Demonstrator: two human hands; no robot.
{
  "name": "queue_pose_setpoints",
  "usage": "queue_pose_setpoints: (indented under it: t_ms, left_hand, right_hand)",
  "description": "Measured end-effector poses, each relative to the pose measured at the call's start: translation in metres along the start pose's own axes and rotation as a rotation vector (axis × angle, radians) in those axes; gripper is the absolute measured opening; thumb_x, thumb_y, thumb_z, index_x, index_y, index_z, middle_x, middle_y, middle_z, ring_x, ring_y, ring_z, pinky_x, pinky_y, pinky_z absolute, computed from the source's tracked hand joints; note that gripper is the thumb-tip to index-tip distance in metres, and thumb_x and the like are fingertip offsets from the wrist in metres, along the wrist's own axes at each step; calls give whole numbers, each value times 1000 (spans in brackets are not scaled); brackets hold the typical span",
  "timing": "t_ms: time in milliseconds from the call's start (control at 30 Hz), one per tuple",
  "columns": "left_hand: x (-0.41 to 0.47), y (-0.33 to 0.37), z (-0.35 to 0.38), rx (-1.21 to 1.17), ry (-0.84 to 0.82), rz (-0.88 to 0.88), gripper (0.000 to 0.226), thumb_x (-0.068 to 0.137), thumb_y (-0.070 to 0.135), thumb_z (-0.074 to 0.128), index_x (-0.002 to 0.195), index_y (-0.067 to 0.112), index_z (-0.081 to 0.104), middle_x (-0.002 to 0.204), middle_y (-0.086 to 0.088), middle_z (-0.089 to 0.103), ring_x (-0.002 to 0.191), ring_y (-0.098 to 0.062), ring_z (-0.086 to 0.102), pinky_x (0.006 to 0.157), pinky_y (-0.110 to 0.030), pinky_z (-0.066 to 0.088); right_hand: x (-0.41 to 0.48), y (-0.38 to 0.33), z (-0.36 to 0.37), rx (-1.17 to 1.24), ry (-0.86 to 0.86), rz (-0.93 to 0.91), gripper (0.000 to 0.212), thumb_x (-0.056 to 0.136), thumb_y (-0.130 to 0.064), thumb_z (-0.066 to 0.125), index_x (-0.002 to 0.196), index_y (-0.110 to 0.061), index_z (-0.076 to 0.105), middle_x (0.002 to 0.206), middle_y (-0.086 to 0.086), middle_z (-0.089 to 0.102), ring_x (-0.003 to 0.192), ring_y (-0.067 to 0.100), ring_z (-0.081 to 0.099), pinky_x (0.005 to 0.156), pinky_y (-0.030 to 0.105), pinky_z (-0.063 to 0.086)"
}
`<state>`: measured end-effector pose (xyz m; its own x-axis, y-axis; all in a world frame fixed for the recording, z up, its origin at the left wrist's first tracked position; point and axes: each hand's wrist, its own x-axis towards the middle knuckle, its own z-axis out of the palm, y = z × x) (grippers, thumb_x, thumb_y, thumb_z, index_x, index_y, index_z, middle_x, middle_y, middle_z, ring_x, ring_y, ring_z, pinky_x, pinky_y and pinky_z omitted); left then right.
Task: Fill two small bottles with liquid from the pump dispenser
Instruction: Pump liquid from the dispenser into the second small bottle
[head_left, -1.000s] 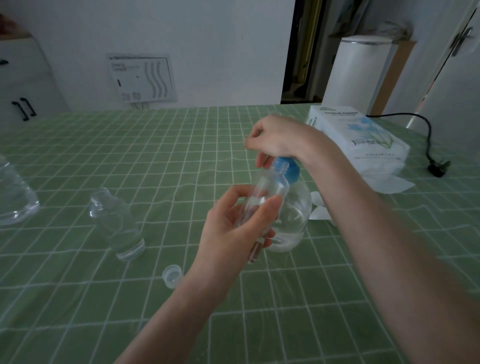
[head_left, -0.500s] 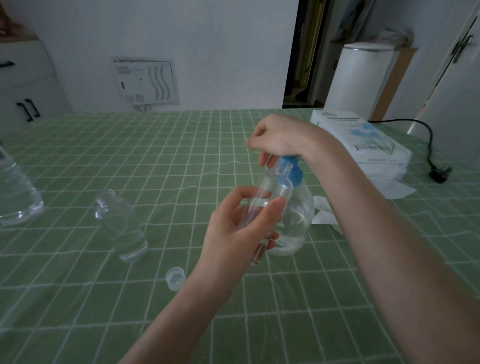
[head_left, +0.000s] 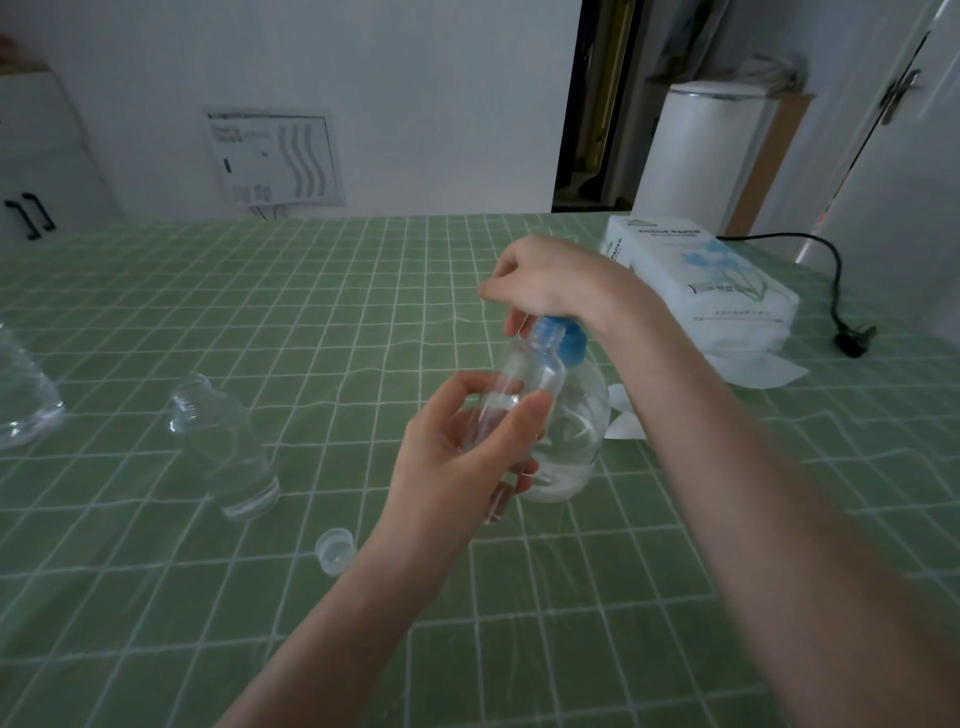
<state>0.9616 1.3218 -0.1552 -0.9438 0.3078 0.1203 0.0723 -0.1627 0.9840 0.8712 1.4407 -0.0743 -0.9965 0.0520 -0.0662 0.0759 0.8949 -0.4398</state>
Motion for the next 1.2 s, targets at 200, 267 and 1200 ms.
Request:
queue_pose_setpoints:
  t_ms: [200, 267, 1200]
  left_hand:
    - [0, 1, 0, -31, 5, 8, 38, 59, 47, 66, 85, 20, 63, 68, 0, 70, 50, -8, 60, 42, -14, 41]
    - [0, 1, -1, -33, 9, 9, 36, 60, 46, 66, 84, 21, 63, 68, 0, 70, 51, -8, 60, 42, -14, 42]
    - [-1, 1, -1, 19, 5, -13, 38, 64, 45, 65, 90, 17, 62, 69, 1, 70, 51, -8, 59, 42, -17, 43]
  right_hand:
    - [0, -4, -7, 2, 19, 14, 34, 97, -27, 48, 120, -6, 62, 100, 10, 75, 96, 24, 71, 59, 23, 42]
    - [0, -4, -6, -6, 9, 13, 35, 97, -27, 48, 121, -6, 63, 101, 10, 75, 98, 23, 70, 59, 23, 41]
    - [2, 1, 2, -17, -21, 21, 35, 97, -29, 49, 120, -6, 61, 109, 11, 71, 103, 25, 66, 90, 35, 47]
